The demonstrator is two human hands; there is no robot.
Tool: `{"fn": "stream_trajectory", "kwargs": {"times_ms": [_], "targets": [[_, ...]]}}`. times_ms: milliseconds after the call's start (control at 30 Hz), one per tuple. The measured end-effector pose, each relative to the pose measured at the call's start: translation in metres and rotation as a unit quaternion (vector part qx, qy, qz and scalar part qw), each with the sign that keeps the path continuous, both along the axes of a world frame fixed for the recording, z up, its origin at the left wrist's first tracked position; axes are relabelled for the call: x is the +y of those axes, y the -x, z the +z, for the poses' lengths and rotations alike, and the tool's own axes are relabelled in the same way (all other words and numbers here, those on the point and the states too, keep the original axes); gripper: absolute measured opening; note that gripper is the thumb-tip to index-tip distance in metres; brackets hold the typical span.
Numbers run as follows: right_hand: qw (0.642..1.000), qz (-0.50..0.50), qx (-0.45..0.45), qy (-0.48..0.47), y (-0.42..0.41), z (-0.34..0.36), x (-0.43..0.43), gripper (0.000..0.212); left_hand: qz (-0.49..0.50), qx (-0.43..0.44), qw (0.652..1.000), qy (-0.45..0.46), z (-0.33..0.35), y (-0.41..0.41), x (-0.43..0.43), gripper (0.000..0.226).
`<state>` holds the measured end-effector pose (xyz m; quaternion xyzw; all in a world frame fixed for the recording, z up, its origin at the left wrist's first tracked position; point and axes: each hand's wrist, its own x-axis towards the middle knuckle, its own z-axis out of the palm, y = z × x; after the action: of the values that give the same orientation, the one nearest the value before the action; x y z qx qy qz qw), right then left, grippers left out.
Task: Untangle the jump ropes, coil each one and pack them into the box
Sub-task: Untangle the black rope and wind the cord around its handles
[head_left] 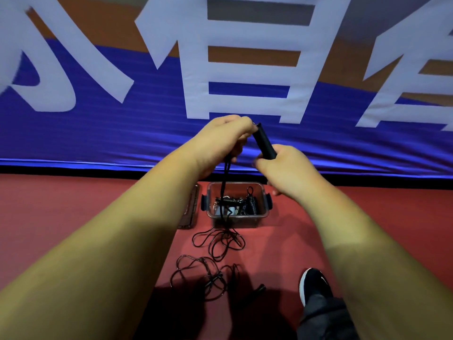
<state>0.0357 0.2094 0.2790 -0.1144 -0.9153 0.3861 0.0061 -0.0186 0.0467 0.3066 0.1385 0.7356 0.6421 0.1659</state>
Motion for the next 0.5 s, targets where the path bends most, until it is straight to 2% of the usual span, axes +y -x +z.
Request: {"fn": "stream_trajectory", "kwargs": {"times_ms": [167, 500], "targets": [[0.998, -0.006, 0.017, 0.057, -0.002, 0.001, -0.006, 0.014, 0.081, 0.005, 0.996, -0.021, -0.003, 0.001, 0.008, 0.034], [0.998, 0.002, 0.051, 0.037, -0.006, 0.0, -0.011, 0.012, 0.147, -0.011, 0.987, -0.058, 0.008, 0.002, 0.003, 0.03]]}}
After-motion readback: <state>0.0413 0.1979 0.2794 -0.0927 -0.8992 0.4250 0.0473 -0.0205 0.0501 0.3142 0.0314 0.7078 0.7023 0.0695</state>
